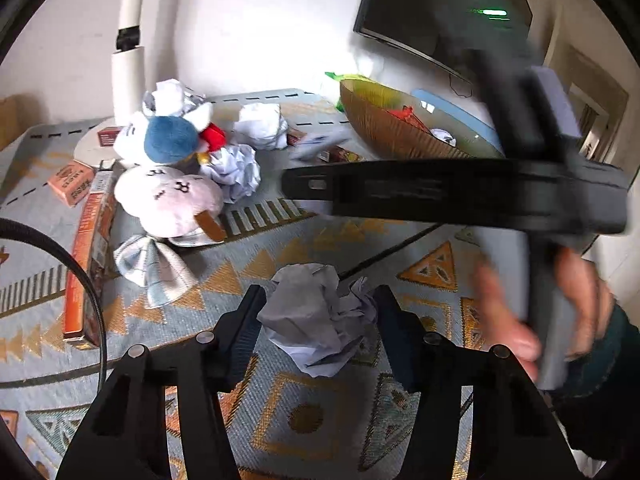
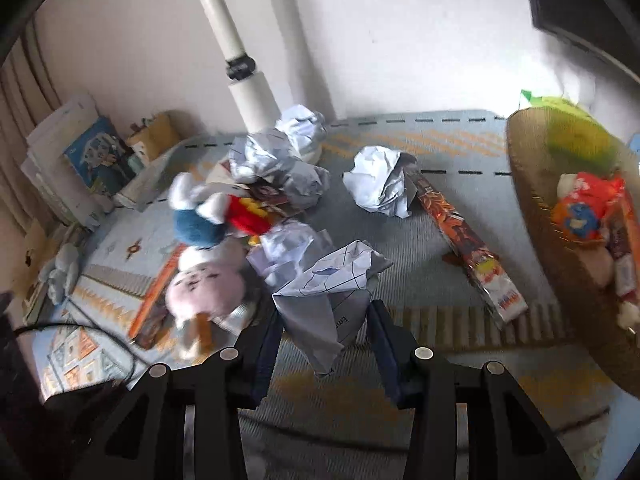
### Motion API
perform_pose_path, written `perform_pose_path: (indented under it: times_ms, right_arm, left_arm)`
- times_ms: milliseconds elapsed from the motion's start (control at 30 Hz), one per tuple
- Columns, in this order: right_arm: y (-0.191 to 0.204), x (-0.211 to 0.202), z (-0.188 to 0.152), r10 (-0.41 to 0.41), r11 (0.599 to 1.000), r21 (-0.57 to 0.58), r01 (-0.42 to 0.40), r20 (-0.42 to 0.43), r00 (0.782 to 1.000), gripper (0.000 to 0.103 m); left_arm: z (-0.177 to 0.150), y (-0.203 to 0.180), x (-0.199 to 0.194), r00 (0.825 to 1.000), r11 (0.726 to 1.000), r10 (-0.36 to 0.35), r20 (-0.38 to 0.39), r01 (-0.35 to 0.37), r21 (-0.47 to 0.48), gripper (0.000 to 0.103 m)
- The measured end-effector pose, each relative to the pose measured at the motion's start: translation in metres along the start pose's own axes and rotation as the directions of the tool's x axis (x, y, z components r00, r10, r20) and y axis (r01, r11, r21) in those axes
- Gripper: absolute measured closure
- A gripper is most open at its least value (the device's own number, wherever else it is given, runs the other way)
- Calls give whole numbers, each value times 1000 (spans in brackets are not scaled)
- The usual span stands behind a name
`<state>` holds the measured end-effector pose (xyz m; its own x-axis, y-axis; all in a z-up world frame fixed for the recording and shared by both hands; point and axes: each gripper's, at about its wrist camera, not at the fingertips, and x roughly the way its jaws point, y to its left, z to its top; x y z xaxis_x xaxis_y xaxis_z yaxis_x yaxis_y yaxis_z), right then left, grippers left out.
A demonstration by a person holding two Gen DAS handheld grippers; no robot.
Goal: Organize objects
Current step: 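Grasp a crumpled paper ball with each tool, then lift both held paper balls off the rug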
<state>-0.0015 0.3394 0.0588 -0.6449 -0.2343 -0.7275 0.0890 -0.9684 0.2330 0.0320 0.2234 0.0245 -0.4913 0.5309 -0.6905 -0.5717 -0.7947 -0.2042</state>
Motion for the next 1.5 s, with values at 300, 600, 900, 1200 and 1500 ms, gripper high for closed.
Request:
perform_pose_path:
  times_ms: [300, 600, 900, 1200, 1500]
  right_arm:
    - [14, -78, -55, -73, 996, -58, 72, -14, 997, 60]
    - [19, -92, -126, -164, 981, -117, 153, -84, 983, 59]
    - [8, -95, -137, -46, 999, 4, 47, -78, 996, 37]
    - [23, -75, -121, 51, 994, 94, -47, -45, 998, 36]
    - [34, -63, -115, -47, 997, 68, 49, -27, 999, 50]
  left_arm:
    - [-50, -15, -46, 992, 992, 124, -27, -124, 11, 50]
    - [-70, 6, -64, 983, 981, 180, -22, -181, -73, 48]
    - [-73, 1, -64, 981, 978, 194, -11, -194, -75, 46]
    - [-75, 0, -63, 977, 975, 211, -13, -211, -72, 46]
    - [-76, -2, -57, 973, 971, 229, -10, -229, -63, 46]
